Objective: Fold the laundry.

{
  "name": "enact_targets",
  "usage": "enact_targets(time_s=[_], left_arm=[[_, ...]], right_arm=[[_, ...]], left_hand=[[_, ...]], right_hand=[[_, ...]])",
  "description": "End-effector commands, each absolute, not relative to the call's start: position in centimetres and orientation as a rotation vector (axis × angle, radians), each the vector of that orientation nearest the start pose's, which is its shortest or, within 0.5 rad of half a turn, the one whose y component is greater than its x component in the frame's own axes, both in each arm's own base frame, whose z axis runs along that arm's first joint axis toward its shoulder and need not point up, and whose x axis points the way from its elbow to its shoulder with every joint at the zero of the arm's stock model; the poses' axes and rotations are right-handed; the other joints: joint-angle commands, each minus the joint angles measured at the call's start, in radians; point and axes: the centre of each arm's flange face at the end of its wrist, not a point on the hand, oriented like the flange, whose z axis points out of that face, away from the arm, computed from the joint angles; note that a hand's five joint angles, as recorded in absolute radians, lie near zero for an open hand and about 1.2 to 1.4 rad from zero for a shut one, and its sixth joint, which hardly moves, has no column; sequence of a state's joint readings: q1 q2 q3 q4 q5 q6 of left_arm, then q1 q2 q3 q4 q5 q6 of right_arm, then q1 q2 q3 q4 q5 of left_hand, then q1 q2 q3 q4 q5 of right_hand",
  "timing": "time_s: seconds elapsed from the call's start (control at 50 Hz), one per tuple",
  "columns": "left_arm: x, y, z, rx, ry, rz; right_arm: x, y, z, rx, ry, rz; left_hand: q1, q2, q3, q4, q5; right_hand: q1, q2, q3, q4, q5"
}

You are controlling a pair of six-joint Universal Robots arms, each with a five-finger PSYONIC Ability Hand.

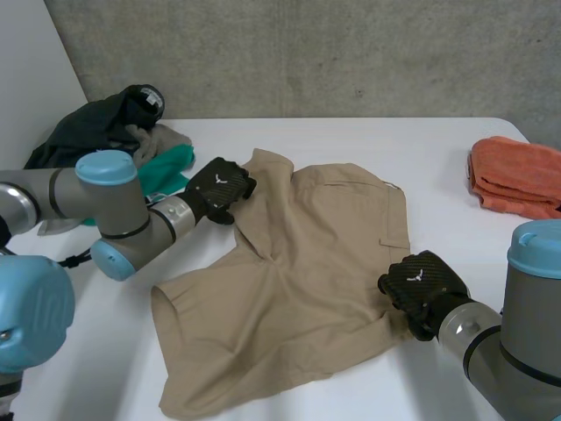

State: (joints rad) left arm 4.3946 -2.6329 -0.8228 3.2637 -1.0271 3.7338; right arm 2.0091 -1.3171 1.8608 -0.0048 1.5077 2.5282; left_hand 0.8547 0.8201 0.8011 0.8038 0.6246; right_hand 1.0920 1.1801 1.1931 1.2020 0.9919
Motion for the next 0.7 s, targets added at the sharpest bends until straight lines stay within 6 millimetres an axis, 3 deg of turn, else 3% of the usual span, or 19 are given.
enact_targets(time_s=[0.02, 0.14, 0.38, 0.56, 0.64, 0.7], left_arm=[[-31.2, -41.5, 10.4, 1.459, 2.009, -2.136], [-29.2, -42.3, 10.7, 1.175, 2.043, -1.982], [-26.4, -38.9, 11.1, 1.16, 2.168, -1.828], [-25.6, -39.0, 11.6, 1.051, 2.161, -1.769], [-25.5, -38.7, 12.0, 1.013, 2.159, -1.744], [-25.7, -37.8, 14.7, 1.006, 2.148, -1.769]], right_arm=[[24.2, -19.5, 15.6, -1.425, 2.365, -1.566], [24.2, -19.5, 15.7, -1.427, 2.361, -1.567], [24.5, -19.2, 15.9, -1.408, 2.349, -1.568], [25.2, -19.4, 16.7, -1.306, 2.336, -1.583], [25.3, -19.7, 16.9, -1.29, 2.332, -1.593], [25.4, -19.9, 17.1, -1.283, 2.326, -1.604]], left_hand=[[0.542, 0.576, 0.595, 0.592, 0.597], [0.542, 0.576, 0.595, 0.592, 0.597], [0.542, 0.576, 0.595, 0.592, 0.597], [0.542, 0.576, 0.595, 0.592, 0.597], [0.074, 0.108, 0.127, 0.124, 0.129], [-0.312, -0.277, -0.258, -0.261, -0.256]], right_hand=[[0.304, 0.216, 0.203, 0.194, 0.23], [0.304, 0.216, 0.203, 0.194, 0.23], [0.304, 0.216, 0.203, 0.194, 0.23], [0.304, 0.216, 0.203, 0.194, 0.23], [0.304, 0.216, 0.203, 0.194, 0.23], [0.304, 0.216, 0.203, 0.194, 0.23]])
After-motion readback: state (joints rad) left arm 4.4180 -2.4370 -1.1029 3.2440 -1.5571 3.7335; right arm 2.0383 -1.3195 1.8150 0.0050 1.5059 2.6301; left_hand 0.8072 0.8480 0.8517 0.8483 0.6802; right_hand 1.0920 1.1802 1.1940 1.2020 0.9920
